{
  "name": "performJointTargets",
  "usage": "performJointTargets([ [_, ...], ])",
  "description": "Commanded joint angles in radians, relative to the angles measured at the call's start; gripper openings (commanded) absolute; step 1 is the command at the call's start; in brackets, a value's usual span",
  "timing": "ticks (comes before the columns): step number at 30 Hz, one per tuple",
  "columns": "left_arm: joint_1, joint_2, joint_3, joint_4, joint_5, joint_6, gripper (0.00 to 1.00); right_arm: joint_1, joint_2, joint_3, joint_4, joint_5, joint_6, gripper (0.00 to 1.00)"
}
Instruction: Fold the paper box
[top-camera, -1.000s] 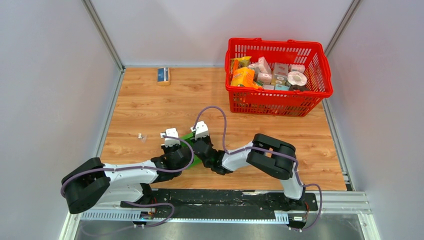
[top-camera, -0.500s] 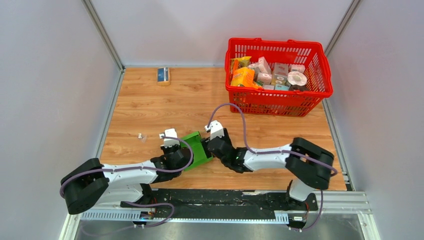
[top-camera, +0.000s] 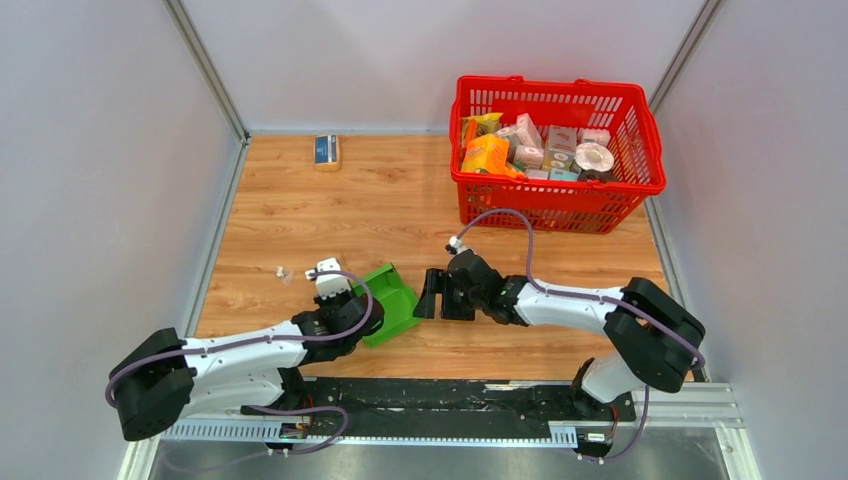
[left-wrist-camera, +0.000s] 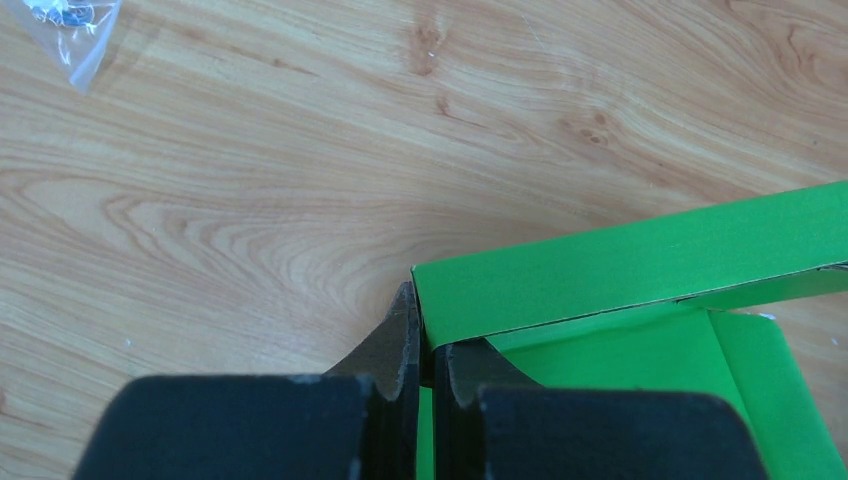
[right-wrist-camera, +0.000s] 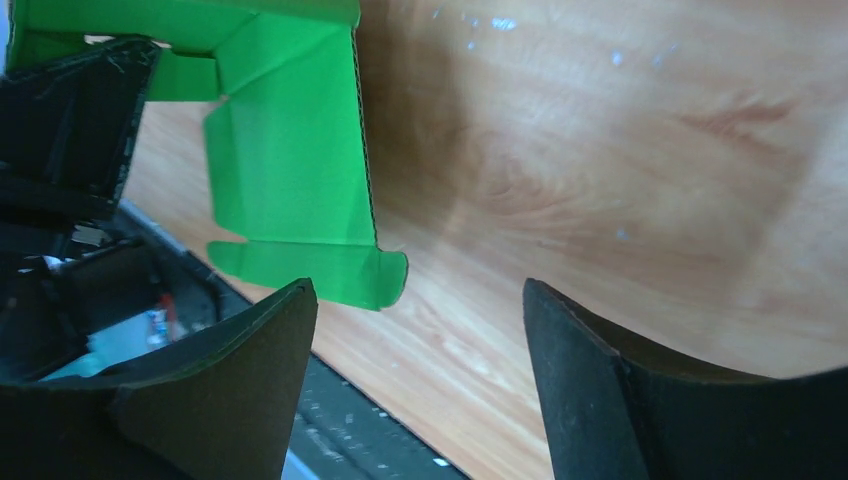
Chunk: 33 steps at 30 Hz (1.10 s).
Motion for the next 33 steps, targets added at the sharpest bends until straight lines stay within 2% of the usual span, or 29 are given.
performJointTargets([
  [1, -0.003, -0.017, 0.074, -0.108, 0.020, -0.155, 0.00, 0.019, 0.013, -0.045, 0.184, -0.112, 0.283, 0.77],
  [3, -0.003, -0.012, 0.096, -0.158, 0.026, -0.203, 0.00, 0.022, 0.043, -0.042, 0.248, -0.133, 0.322, 0.74],
  [6, -0.003, -0.009, 0.117, -0.226, 0.055, -0.289, 0.00, 0.036, 0.068, -0.019, 0.278, -0.127, 0.345, 0.61],
  [7, -0.003, -0.017, 0.114, -0.232, 0.068, -0.303, 0.00, 0.039, 0.080, -0.005, 0.269, -0.127, 0.339, 0.53],
  [9, -0.003, -0.032, 0.100, -0.226, 0.109, -0.339, 0.00, 0.044, 0.098, 0.036, 0.235, -0.126, 0.327, 0.44],
  [10, -0.003, -0.050, 0.095, -0.218, 0.126, -0.340, 0.00, 0.045, 0.106, 0.043, 0.227, -0.124, 0.313, 0.33],
  [11, -0.003, -0.059, 0.091, -0.195, 0.144, -0.321, 0.02, 0.044, 0.103, 0.050, 0.217, -0.112, 0.302, 0.29],
  [12, -0.003, -0.072, 0.081, -0.183, 0.181, -0.306, 0.17, 0.044, 0.099, 0.070, 0.159, -0.103, 0.291, 0.20],
  [14, -0.003, -0.124, 0.061, -0.163, 0.215, -0.252, 0.33, 0.041, 0.077, 0.090, 0.091, -0.066, 0.233, 0.15],
  [15, -0.003, -0.147, 0.054, -0.161, 0.254, -0.231, 0.46, 0.036, 0.066, 0.118, -0.008, -0.055, 0.212, 0.13],
  [17, -0.003, -0.234, 0.032, -0.161, 0.301, -0.156, 0.53, 0.024, 0.047, 0.156, -0.161, -0.032, 0.123, 0.06],
  [19, -0.003, -0.346, 0.023, -0.183, 0.391, -0.119, 0.55, 0.001, 0.030, 0.210, -0.257, -0.011, 0.060, 0.04],
  [21, -0.003, -0.470, 0.005, -0.175, 0.522, -0.047, 0.56, -0.025, 0.031, 0.268, -0.436, 0.014, -0.072, 0.04],
  [22, -0.003, -0.510, 0.005, -0.177, 0.569, -0.024, 0.56, -0.034, 0.043, 0.359, -0.511, 0.021, -0.122, 0.04],
  [23, -0.003, -0.547, 0.012, -0.190, 0.610, 0.007, 0.57, -0.042, 0.054, 0.398, -0.657, 0.056, -0.178, 0.04],
  [25, -0.003, -0.647, 0.035, -0.264, 0.690, 0.030, 0.54, -0.050, 0.094, 0.475, -0.769, 0.065, -0.348, 0.03],
  [26, -0.003, -0.674, 0.063, -0.287, 0.704, 0.060, 0.53, -0.050, 0.111, 0.568, -0.908, 0.083, -0.402, 0.00],
  [28, -0.003, -0.730, 0.100, -0.356, 0.717, 0.097, 0.53, -0.030, 0.152, 0.630, -1.027, 0.170, -0.494, 0.04],
  [29, -0.003, -0.734, 0.150, -0.382, 0.709, 0.134, 0.53, -0.022, 0.170, 0.691, -1.142, 0.258, -0.514, 0.04],
  [33, -0.003, -0.706, 0.262, -0.485, 0.602, 0.200, 0.53, 0.036, 0.211, 0.764, -1.319, 0.414, -0.571, 0.13],
])
